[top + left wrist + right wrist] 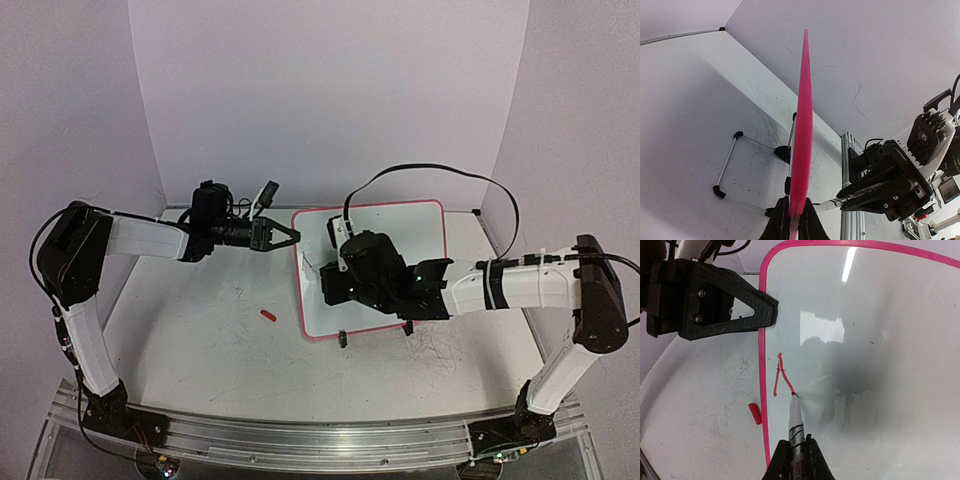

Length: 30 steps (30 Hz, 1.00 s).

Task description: Write a sentence on the whiteboard

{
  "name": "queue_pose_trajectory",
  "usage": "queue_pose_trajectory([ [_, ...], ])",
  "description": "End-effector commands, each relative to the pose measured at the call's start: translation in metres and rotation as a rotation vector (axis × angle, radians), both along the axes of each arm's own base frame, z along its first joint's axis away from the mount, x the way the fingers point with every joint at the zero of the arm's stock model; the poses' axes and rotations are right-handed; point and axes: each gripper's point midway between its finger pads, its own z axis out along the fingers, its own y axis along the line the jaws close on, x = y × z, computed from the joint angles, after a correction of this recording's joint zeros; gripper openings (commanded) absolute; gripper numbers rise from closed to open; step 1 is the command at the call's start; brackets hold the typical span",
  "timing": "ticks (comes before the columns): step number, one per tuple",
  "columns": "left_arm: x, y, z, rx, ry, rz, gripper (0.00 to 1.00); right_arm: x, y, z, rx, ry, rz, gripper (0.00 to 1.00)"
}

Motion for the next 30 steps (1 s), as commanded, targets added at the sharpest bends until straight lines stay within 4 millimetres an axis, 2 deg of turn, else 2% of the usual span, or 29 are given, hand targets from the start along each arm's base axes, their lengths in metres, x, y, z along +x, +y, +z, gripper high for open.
queue_pose_trajectory([
  [1, -0.014, -0.001, 0.027, -0.041, -0.038, -0.046, 0.00, 0.006, -0.009, 0.002, -0.027, -0.011, -0.047, 0.00],
  [12, -0.015, -0.001, 0.027, -0.041, -0.037, -0.045, 0.00, 0.017, -0.003, 0.021, -0.019, -0.064, -0.059, 0.00],
  [30, -0.015, -0.001, 0.028, -0.042, -0.039, -0.047, 0.00, 0.032, -0.004, 0.038, -0.008, -0.102, -0.087, 0.00],
])
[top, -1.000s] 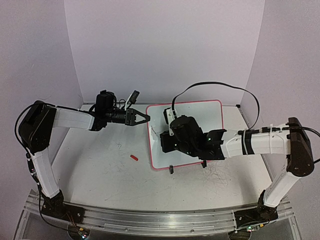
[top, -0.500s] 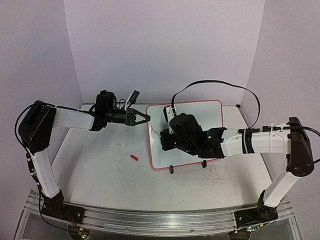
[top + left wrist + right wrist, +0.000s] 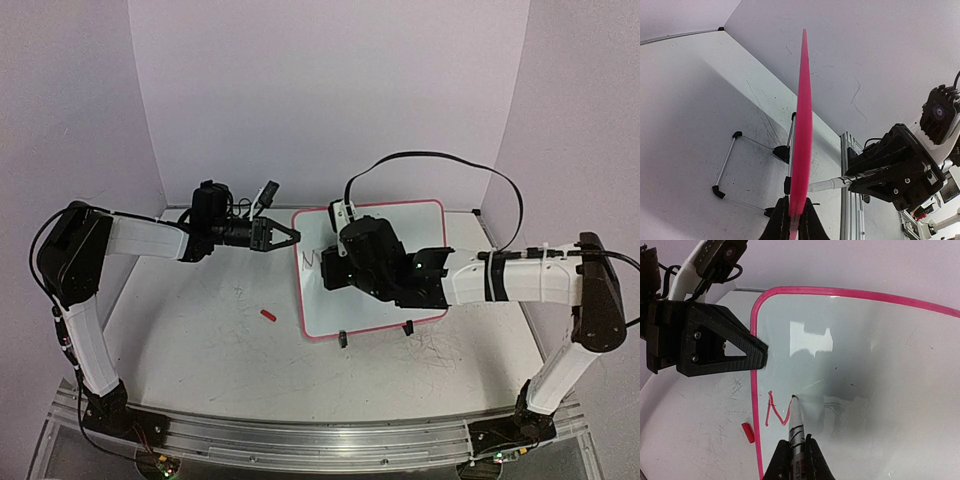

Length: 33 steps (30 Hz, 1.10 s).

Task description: Write a sentence on the whiteboard

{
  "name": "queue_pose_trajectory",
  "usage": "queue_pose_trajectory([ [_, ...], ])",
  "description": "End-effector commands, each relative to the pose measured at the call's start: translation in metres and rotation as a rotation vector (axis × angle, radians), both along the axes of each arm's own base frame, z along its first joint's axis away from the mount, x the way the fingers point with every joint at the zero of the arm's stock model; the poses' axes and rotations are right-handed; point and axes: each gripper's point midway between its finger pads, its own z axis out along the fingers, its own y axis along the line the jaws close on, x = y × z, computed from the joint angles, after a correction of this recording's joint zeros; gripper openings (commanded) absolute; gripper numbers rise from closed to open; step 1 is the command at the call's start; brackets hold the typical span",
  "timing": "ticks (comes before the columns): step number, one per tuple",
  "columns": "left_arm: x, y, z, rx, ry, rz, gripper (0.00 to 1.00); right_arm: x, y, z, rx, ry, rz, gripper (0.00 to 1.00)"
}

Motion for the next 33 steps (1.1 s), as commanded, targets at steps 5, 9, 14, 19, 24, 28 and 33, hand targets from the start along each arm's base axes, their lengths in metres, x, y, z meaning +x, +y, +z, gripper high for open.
queue_pose_trajectory([
  [5, -0.015, 0.000, 0.028, -0.042, -0.042, -0.042, 0.00, 0.010, -0.003, 0.005, 0.002, -0.017, -0.036, 0.00],
  [9, -0.014, 0.000, 0.028, -0.042, -0.040, -0.042, 0.00, 0.007, -0.007, -0.001, 0.003, -0.001, -0.034, 0.00],
  [14, -0.014, 0.000, 0.028, -0.041, -0.039, -0.042, 0.00, 0.002, -0.012, -0.011, 0.000, 0.025, -0.037, 0.00],
  [19, -0.014, 0.000, 0.028, -0.041, -0.040, -0.042, 0.00, -0.003, -0.014, -0.019, -0.002, 0.047, -0.035, 0.00],
  [24, -0.014, 0.000, 0.028, -0.041, -0.041, -0.042, 0.00, -0.007, -0.015, -0.024, -0.003, 0.061, -0.032, 0.00],
  [28, -0.015, 0.000, 0.028, -0.041, -0.041, -0.043, 0.00, -0.012, -0.014, -0.028, 0.000, 0.076, -0.025, 0.00],
  [33, -0.015, 0.000, 0.028, -0.042, -0.042, -0.042, 0.00, -0.018, -0.014, -0.035, -0.004, 0.093, -0.024, 0.00],
])
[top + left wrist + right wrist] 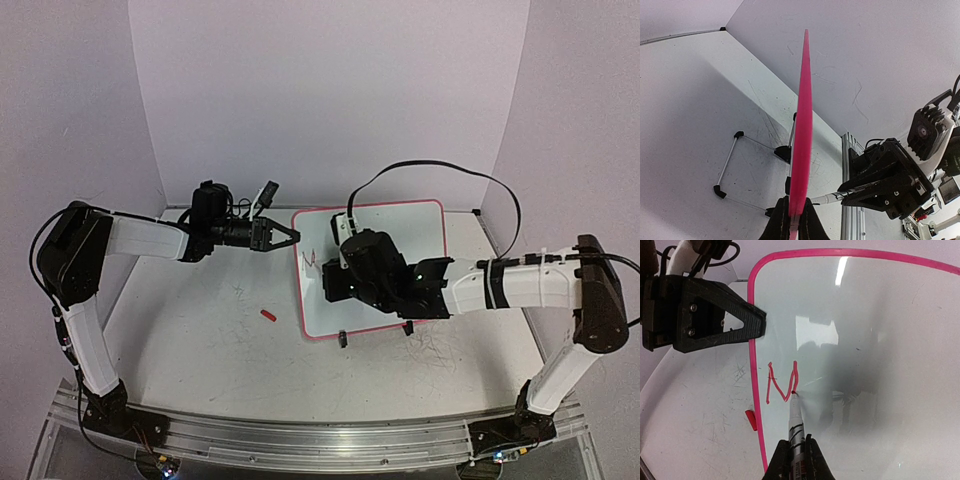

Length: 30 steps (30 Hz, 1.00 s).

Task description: Write a sentence on the whiteboard

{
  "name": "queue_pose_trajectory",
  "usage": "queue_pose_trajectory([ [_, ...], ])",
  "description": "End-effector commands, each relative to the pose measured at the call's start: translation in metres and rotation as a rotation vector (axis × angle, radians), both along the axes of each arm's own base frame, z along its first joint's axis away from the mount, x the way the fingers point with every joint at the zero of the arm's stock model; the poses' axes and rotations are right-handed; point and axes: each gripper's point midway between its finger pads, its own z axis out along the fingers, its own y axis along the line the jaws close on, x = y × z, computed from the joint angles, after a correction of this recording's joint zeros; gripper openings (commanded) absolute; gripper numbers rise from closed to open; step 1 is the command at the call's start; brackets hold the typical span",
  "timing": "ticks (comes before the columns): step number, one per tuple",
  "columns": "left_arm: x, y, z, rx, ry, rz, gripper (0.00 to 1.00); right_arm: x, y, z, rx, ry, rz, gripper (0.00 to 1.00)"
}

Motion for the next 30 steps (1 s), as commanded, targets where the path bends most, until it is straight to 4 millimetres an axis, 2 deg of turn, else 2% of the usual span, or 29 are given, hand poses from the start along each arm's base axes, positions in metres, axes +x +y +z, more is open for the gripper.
queue_pose_trajectory([
  [1, -0.016, -0.001, 0.029, -0.044, -0.044, -0.050, 0.00, -0.003, -0.012, -0.009, -0.028, 0.026, -0.026, 0.00],
  [9, -0.016, -0.001, 0.029, -0.044, -0.043, -0.049, 0.00, -0.005, -0.011, -0.005, -0.019, 0.025, -0.024, 0.00],
  [16, -0.016, 0.000, 0.028, -0.042, -0.041, -0.049, 0.00, -0.006, -0.006, 0.027, 0.066, -0.011, 0.006, 0.00],
  [30, -0.016, 0.000, 0.029, -0.044, -0.045, -0.050, 0.00, 0.006, -0.004, 0.033, 0.055, -0.043, -0.021, 0.00],
])
